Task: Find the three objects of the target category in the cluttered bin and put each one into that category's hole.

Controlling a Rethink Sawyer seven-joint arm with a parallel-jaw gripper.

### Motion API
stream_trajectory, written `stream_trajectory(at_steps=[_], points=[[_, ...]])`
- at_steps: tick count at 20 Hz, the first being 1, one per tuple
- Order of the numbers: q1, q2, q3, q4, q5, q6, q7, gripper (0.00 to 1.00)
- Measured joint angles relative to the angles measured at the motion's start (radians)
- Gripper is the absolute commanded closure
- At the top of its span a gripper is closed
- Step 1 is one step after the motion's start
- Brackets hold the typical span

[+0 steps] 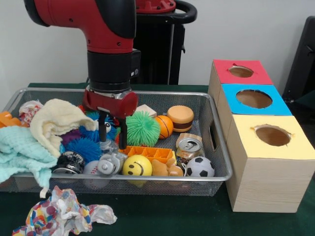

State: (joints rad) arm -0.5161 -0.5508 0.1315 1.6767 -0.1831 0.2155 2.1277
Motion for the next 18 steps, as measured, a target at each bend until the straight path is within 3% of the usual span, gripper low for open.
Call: stream_trajectory(at_steps=[18], points=[[0.02, 0.075, -0.028, -0.029, 0.0, 0.0, 0.0, 0.0]])
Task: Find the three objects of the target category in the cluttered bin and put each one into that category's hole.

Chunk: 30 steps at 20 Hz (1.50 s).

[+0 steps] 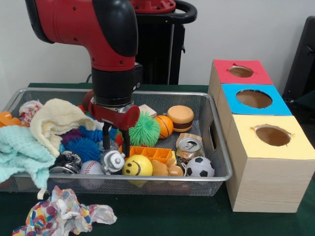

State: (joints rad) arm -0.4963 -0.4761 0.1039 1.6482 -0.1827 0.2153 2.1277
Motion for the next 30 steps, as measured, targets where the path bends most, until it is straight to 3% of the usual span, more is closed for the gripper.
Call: stream_trajectory(at_steps=[30], points=[[0.017, -0.011, -0.033, -0.012, 0.0, 0.052, 0.0, 0.0]])
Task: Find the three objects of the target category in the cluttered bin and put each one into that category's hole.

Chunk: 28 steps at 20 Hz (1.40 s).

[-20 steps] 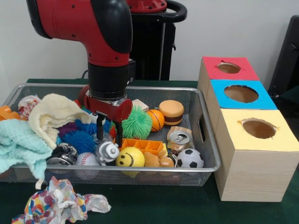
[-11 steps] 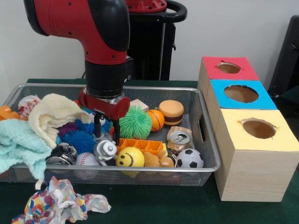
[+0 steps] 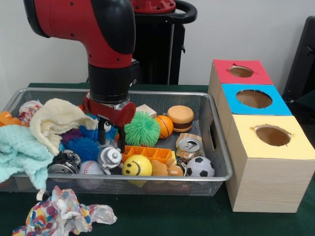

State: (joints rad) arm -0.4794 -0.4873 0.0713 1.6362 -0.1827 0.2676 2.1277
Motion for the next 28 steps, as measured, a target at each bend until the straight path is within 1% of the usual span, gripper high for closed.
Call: stream_trajectory(at_steps=[10, 14, 23, 28], points=[[0.001, 0.017, -0.007, -0.001, 0.0, -0.001, 0.0, 0.0], [0.004, 0.03, -0.028, -0.002, 0.0, -0.001, 0.0, 0.0], [0.029, 0.03, -0.062, -0.003, 0.001, -0.001, 0.0, 0.0], [0.03, 0.033, -0.067, -0.004, 0.001, -0.001, 0.0, 0.0]])
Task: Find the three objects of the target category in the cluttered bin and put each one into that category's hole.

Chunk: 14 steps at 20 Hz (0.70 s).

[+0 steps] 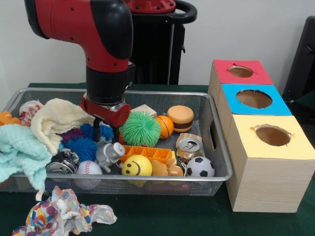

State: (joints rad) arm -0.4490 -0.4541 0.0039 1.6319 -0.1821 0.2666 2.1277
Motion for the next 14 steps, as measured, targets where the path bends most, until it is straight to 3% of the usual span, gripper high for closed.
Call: stream_trajectory(at_steps=[14], points=[[-0.029, 0.004, 0.019, 0.002, 0.0, 0.001, 0.0, 0.0]])
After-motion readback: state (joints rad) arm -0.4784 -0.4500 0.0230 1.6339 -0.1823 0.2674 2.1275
